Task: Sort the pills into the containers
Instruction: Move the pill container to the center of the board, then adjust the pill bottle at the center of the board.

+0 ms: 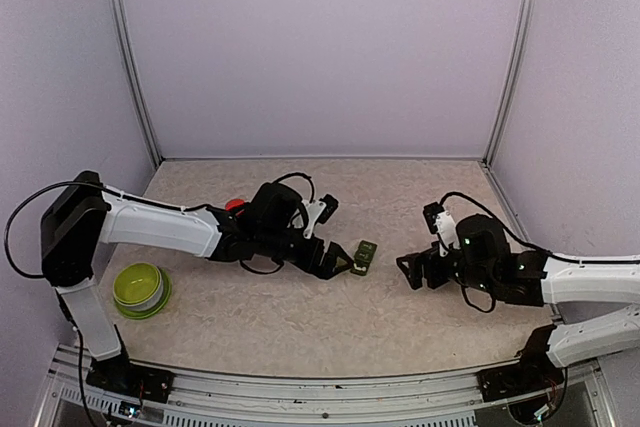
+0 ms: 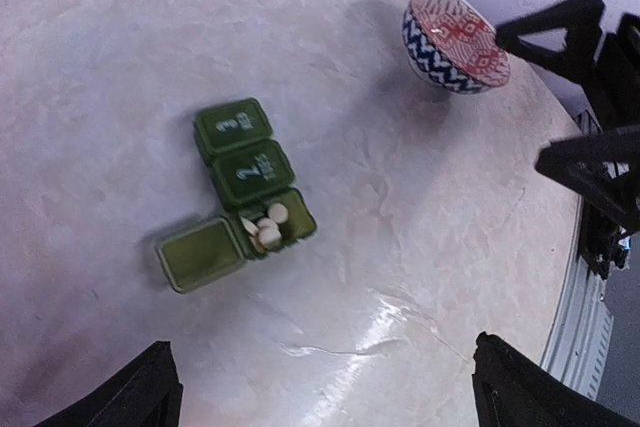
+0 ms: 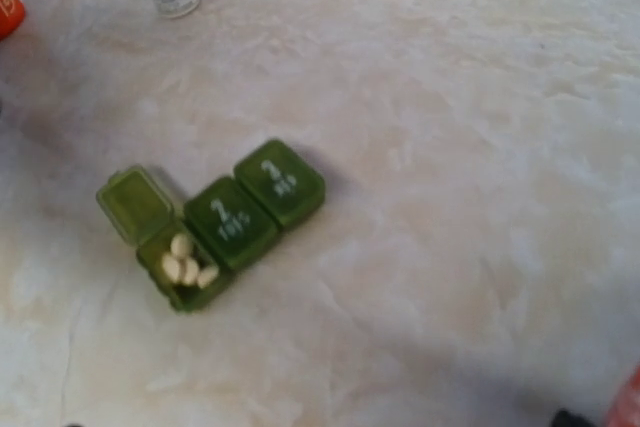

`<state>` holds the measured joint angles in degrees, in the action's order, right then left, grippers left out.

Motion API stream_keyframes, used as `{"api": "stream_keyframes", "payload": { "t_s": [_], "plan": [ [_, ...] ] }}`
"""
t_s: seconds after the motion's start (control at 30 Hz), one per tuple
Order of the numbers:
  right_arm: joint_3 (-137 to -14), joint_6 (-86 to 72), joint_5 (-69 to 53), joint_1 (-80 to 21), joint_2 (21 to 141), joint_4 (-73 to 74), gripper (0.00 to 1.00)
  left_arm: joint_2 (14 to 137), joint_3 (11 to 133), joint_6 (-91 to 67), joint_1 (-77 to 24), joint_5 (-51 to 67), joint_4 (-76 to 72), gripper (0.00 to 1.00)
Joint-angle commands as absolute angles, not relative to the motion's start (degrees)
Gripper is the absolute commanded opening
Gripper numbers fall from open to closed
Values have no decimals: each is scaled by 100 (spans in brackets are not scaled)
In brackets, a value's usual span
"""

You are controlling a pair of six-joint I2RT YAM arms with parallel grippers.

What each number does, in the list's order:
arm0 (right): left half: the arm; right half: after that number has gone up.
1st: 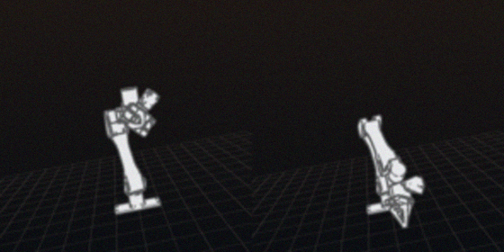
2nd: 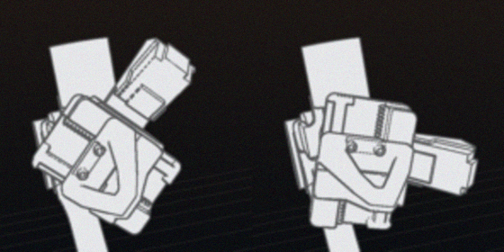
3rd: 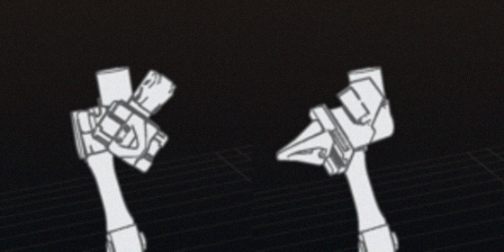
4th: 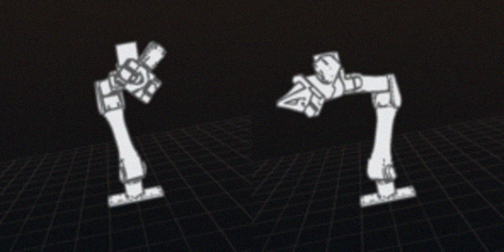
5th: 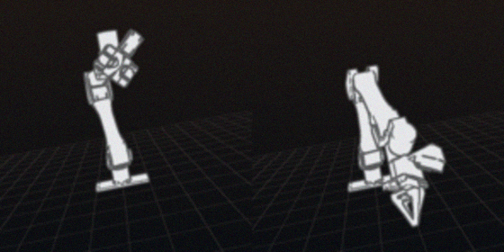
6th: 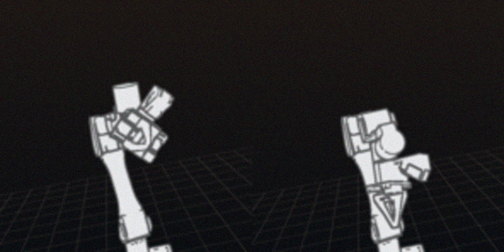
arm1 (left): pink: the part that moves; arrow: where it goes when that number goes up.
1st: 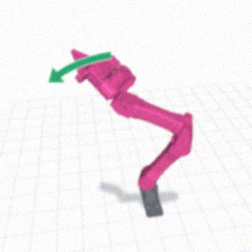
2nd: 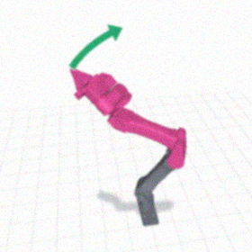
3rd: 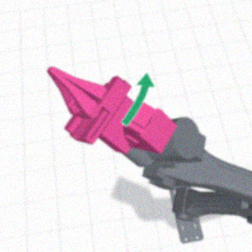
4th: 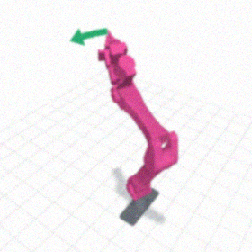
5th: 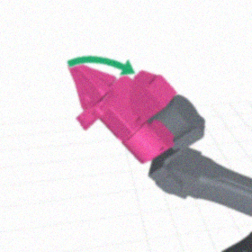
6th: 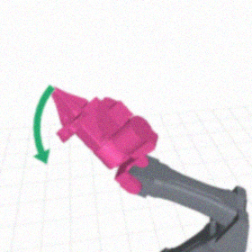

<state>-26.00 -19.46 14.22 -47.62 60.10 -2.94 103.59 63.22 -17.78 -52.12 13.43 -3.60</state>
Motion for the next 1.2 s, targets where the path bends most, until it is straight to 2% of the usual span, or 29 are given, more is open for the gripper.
{"api": "stream_keyframes", "payload": {
  "t_s": [0.0, 0.33, 0.53, 0.83, 1.17],
  "plan": [
    [-3170, -1745, 322, -4298, 6684, -601, 100, 10159, 5673, -2572, -5492, 1319, -939, 99],
    [-4592, -1572, -1259, -3731, 8787, -656, 100, 10809, 5746, -2849, -5543, 1557, -1322, 99],
    [-5091, -1579, -1681, -3546, 9635, -691, 100, 11213, 5927, -2902, -5548, 1699, -1472, 99],
    [-5687, -1321, -2094, -3414, 10423, -465, 100, 11423, 6072, -2897, -5436, 1812, -1591, 99],
    [-5538, -1381, -2796, -3371, 10636, -588, 91, 11543, 5935, -3056, -5089, 2231, -2231, 99]
  ]
}}
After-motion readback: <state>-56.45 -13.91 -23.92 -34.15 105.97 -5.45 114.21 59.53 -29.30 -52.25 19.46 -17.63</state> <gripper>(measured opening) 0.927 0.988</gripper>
